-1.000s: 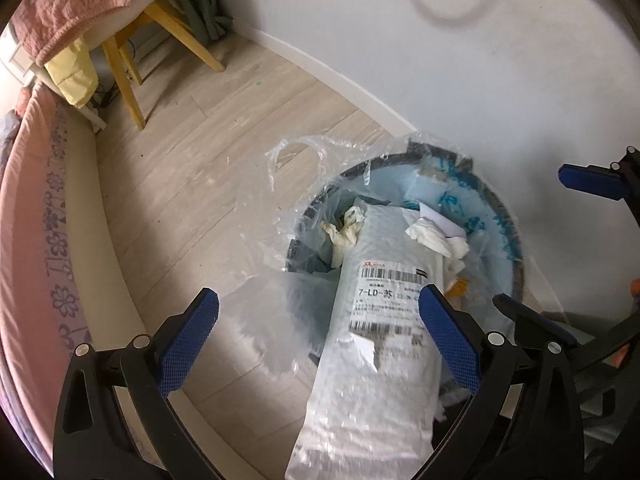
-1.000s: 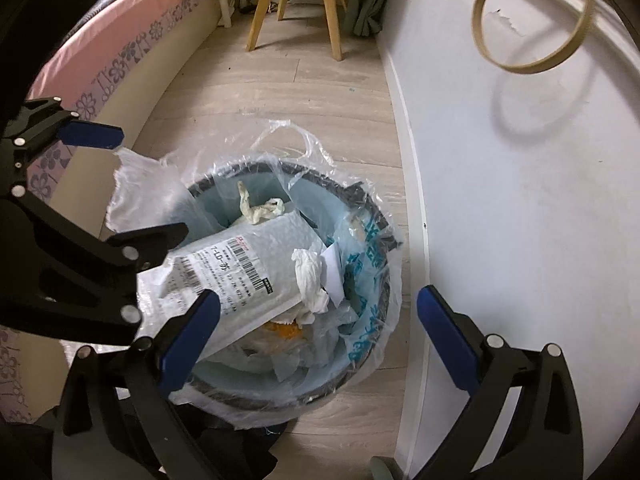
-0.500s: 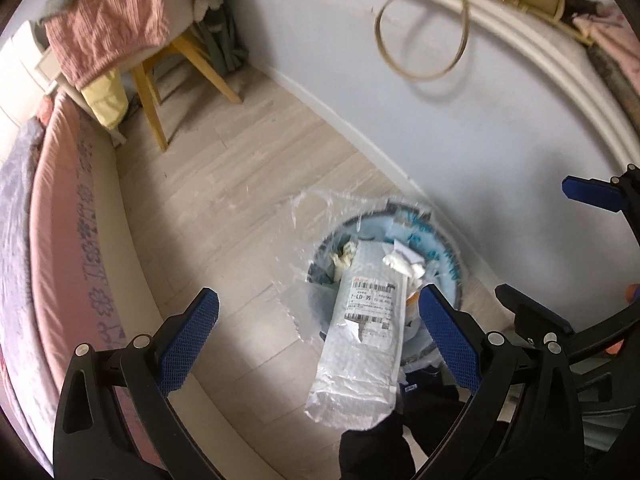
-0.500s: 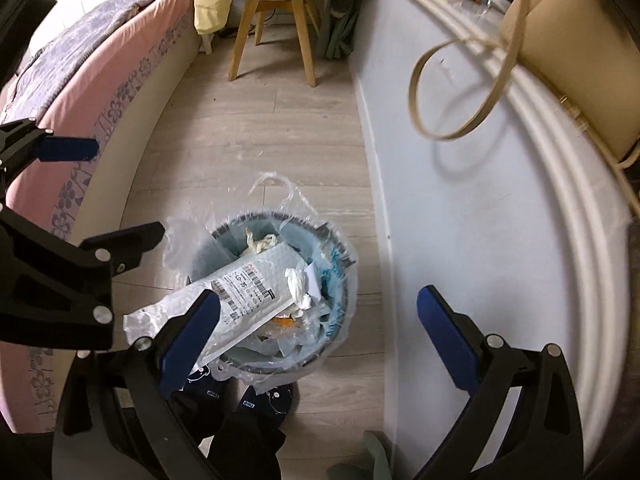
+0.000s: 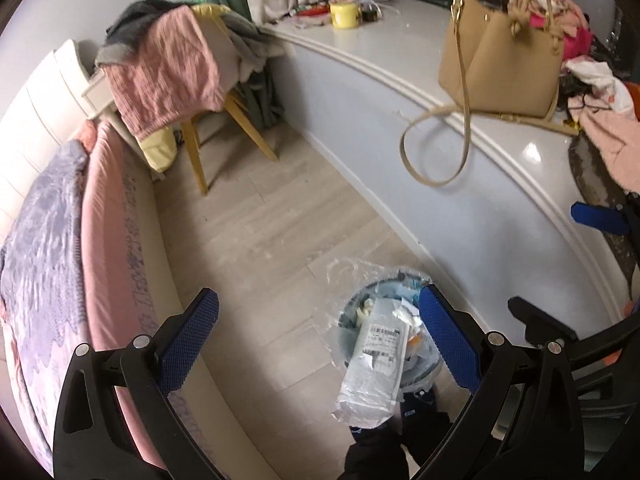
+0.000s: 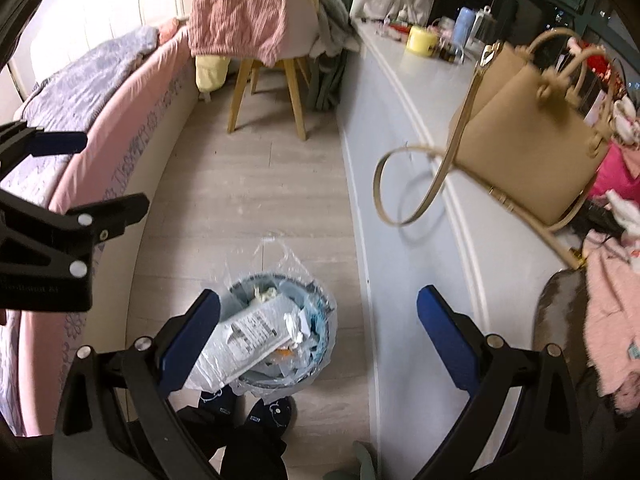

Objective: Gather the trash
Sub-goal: 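Lift both open tools up and away from the trash bin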

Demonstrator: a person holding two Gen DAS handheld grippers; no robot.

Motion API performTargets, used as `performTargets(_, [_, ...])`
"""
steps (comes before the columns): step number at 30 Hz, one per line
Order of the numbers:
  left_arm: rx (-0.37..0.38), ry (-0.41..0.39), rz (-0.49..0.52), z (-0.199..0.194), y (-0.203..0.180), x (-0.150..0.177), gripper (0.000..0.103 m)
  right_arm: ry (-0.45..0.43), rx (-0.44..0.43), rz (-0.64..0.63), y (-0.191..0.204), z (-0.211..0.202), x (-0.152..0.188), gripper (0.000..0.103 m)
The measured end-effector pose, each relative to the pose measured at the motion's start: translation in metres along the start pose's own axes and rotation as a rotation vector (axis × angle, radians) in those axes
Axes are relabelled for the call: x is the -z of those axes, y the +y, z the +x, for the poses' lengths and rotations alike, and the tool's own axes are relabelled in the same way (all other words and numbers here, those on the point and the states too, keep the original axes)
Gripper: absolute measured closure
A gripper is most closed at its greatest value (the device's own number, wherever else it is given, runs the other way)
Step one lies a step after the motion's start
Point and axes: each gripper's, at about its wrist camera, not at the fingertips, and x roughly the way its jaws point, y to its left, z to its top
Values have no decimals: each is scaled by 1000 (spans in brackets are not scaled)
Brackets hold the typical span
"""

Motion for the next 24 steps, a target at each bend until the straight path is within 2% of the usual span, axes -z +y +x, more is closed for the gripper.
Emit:
performTargets(5, [-7,-12,-7,-22,7,-2,6,-27,-9,-14,4,-27,-14,7])
performTargets(12, [-9,-27,-83,-53,13,6,6,-36,-36,-66,14,-52,-20,7])
performTargets(18, [-58,-35,-132,-73,13,20,6,-67,-90,-135,26,-66,-19,7])
performTargets(24, [-123,-31,-230,-91,20,44,6,-70,-151,-214,44,-67,-16,7])
